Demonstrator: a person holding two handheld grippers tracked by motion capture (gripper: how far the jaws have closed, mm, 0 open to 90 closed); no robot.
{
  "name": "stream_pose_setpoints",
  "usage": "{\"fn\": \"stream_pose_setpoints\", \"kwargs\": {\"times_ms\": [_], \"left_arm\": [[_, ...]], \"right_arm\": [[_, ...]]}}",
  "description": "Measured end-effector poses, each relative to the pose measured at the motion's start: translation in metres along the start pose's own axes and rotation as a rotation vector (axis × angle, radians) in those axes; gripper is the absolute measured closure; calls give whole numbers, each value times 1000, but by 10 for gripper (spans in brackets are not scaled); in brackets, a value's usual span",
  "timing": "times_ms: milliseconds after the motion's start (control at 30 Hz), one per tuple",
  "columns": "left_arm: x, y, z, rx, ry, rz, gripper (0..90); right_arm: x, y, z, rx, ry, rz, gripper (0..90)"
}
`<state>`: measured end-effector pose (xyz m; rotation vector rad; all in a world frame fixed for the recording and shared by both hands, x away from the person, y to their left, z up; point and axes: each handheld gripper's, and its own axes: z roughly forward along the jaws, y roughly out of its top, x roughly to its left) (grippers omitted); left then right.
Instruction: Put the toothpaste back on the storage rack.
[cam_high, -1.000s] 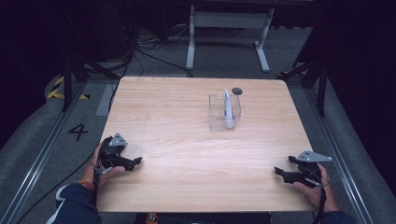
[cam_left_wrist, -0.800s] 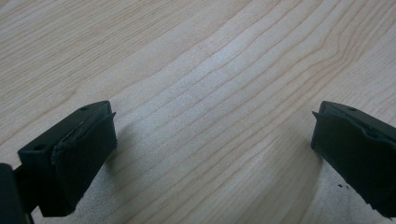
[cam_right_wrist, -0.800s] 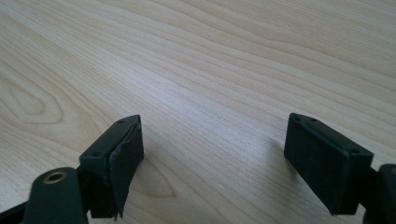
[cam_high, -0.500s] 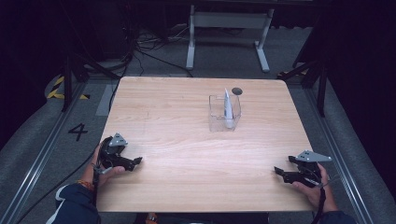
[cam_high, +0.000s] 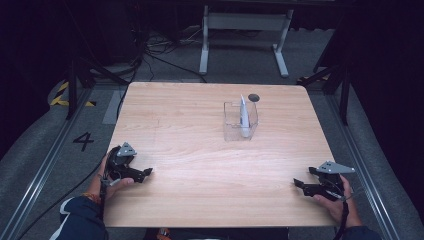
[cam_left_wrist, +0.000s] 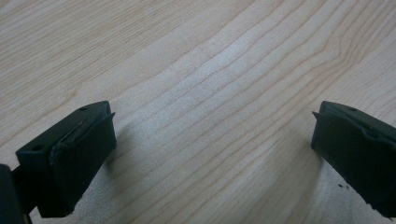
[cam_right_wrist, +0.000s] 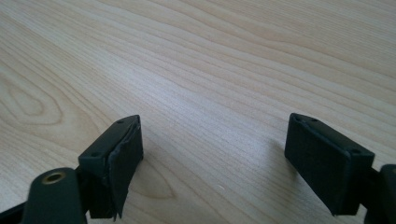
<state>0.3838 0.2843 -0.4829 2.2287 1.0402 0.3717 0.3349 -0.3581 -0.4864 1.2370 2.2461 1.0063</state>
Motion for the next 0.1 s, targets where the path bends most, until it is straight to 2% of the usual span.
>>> {"fn": "stream_pose_setpoints", "kwargs": {"times_ms": [100], "left_arm": [[0,0,0,2,-1,-2,2]], "right_arm": [[0,0,0,0,0,0,197]]}}
